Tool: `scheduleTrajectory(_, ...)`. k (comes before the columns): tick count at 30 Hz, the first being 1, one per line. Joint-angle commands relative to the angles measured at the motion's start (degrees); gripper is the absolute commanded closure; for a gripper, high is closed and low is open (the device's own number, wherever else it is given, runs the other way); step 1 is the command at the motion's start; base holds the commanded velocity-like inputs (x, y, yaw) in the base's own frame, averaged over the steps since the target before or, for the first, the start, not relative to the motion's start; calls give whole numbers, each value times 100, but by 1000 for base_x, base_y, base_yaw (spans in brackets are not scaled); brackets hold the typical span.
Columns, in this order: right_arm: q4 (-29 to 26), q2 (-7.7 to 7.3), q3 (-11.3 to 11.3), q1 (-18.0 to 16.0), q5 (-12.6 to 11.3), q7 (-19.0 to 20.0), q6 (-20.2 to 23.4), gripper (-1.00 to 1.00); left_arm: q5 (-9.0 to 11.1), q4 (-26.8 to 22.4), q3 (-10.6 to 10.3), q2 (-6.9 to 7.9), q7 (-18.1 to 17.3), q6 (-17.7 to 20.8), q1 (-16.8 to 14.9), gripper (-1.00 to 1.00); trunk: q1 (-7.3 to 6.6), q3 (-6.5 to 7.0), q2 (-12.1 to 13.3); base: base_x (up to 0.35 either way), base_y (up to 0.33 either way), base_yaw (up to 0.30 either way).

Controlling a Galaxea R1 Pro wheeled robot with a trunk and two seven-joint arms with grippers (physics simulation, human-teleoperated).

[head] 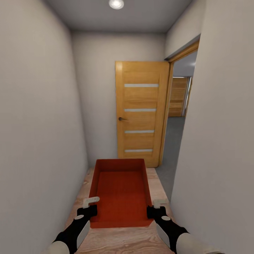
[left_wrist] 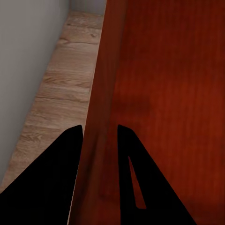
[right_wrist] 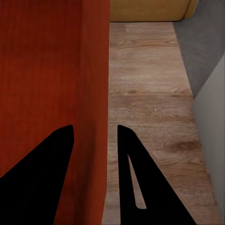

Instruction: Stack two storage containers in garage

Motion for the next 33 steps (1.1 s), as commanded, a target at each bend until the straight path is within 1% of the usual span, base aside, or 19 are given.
scheduleTrajectory(1,24,-58,-39,0,-57,-44,-19,100,-39,-48,76,95,30,-24,-2,100,5,-2,-4,322,72,0)
scheduleTrajectory(33,24,-58,-39,1,-57,-48,-19,100,-39,-42,76,95,30,-24,-1,100,5,-2,-4,322,95,0)
